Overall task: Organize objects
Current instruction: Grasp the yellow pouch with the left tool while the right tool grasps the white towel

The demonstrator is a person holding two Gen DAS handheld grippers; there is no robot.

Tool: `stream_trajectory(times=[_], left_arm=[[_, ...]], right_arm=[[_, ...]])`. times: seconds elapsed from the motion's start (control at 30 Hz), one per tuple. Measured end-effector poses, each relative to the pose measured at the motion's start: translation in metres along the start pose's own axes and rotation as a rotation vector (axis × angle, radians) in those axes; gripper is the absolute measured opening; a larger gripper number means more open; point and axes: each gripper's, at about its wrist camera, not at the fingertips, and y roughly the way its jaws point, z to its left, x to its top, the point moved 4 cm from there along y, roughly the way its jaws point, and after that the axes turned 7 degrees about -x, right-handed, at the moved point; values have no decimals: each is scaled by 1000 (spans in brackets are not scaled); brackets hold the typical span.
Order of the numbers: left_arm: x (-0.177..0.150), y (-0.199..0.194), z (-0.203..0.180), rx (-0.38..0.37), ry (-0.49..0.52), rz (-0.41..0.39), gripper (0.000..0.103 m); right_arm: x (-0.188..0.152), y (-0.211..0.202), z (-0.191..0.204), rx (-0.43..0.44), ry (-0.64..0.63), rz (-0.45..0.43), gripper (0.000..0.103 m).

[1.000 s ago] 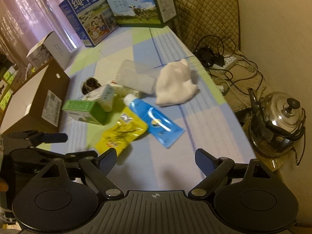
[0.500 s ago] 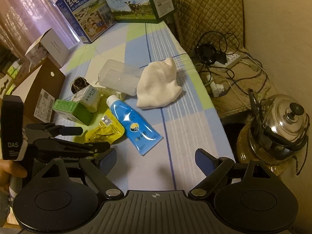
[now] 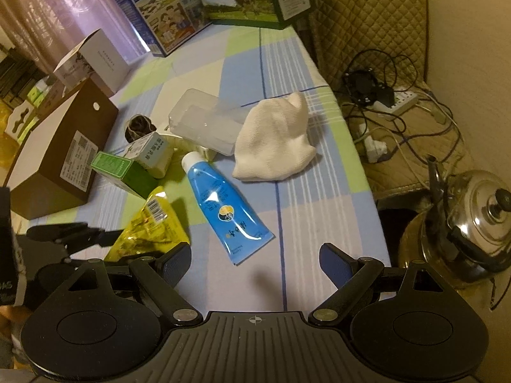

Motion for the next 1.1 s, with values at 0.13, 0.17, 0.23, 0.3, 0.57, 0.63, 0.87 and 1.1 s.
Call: stream_trajectory(times=[0.13, 0.17, 0.23, 0.3, 0.57, 0.63, 0.87, 1.1], left_arm=[[-9, -16, 8, 11, -64, -34, 36], [-10, -21, 11, 12, -86, -43, 35], [-11, -29, 15, 25, -119, -59, 34], [-13, -35, 21, 52, -144, -69, 33], [-23, -62, 59, 151, -286, -122, 30], [-26, -69, 68, 176, -317, -133, 30], [-41, -84, 94, 239, -428, -152, 30], [-50, -93, 101, 260, -478, -158, 30]], right_arm=[[5, 5, 1, 6, -23, -1, 86], [7, 6, 1, 7, -29, -3, 86], [11, 9, 1, 4, -42, -10, 86], [17, 13, 1, 2, -60, -19, 85], [48, 31, -3, -12, -118, -82, 78], [57, 38, -5, -17, -123, -98, 77], [84, 60, -11, 2, -118, -155, 76], [91, 86, -12, 29, -127, -144, 60]])
